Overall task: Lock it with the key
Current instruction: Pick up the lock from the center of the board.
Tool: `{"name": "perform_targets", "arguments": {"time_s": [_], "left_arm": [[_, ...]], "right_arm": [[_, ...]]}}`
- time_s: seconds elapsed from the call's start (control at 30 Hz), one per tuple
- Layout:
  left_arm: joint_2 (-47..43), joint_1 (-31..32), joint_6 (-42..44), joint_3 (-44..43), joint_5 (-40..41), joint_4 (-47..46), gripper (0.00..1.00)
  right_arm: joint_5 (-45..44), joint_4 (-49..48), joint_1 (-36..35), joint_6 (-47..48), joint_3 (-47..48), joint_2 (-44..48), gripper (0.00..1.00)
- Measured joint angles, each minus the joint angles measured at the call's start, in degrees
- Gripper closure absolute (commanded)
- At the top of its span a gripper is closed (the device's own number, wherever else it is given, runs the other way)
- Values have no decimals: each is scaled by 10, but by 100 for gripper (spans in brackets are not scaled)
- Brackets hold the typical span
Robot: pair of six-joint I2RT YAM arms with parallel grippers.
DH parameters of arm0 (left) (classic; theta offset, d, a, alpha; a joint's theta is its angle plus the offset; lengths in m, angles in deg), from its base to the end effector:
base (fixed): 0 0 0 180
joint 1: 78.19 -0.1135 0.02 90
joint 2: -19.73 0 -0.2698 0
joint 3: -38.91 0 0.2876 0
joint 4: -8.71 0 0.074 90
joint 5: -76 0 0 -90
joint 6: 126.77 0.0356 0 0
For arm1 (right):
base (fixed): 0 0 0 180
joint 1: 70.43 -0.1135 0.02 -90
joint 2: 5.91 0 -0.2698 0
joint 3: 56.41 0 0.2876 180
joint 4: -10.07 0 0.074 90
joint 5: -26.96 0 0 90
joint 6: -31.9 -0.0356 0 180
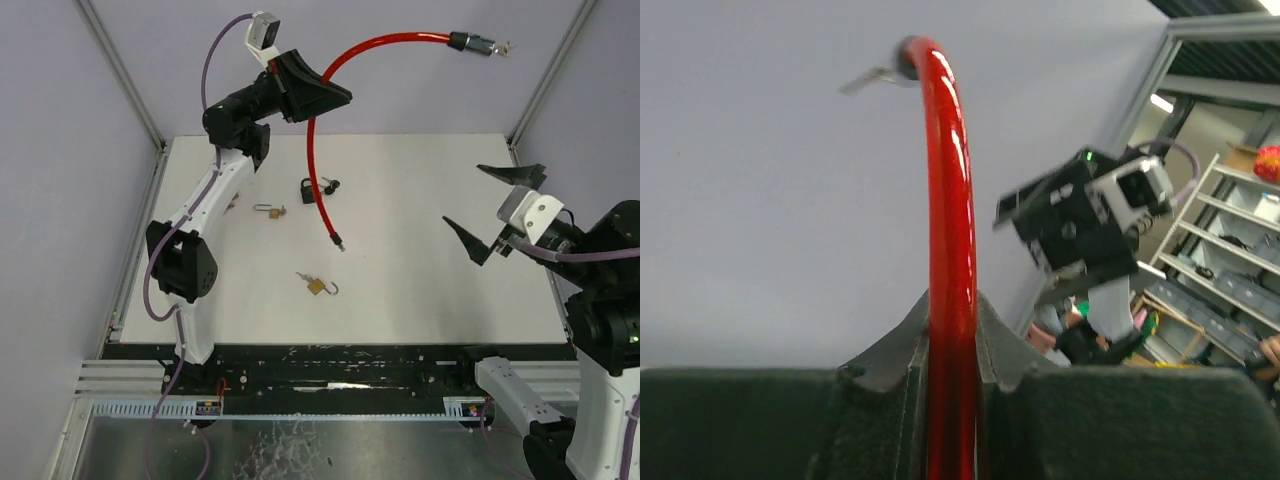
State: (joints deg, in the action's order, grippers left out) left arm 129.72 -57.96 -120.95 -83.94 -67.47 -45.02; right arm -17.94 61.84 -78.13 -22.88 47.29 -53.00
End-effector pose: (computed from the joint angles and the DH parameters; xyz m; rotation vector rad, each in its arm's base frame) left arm 0.3940 -0.1757 0.5184 0.6825 0.9509 -1.8356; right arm 0.0891 0.0375 0.5596 -1.0853 1.0563 0.1994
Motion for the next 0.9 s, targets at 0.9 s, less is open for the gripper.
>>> {"name": "perform_targets", "arguments": {"time_s": [0.9], "left_arm": [[-172,15,360,132,-344,183,100]], "right_arm": [[-237,97,-73,108,235,-235,17]]}}
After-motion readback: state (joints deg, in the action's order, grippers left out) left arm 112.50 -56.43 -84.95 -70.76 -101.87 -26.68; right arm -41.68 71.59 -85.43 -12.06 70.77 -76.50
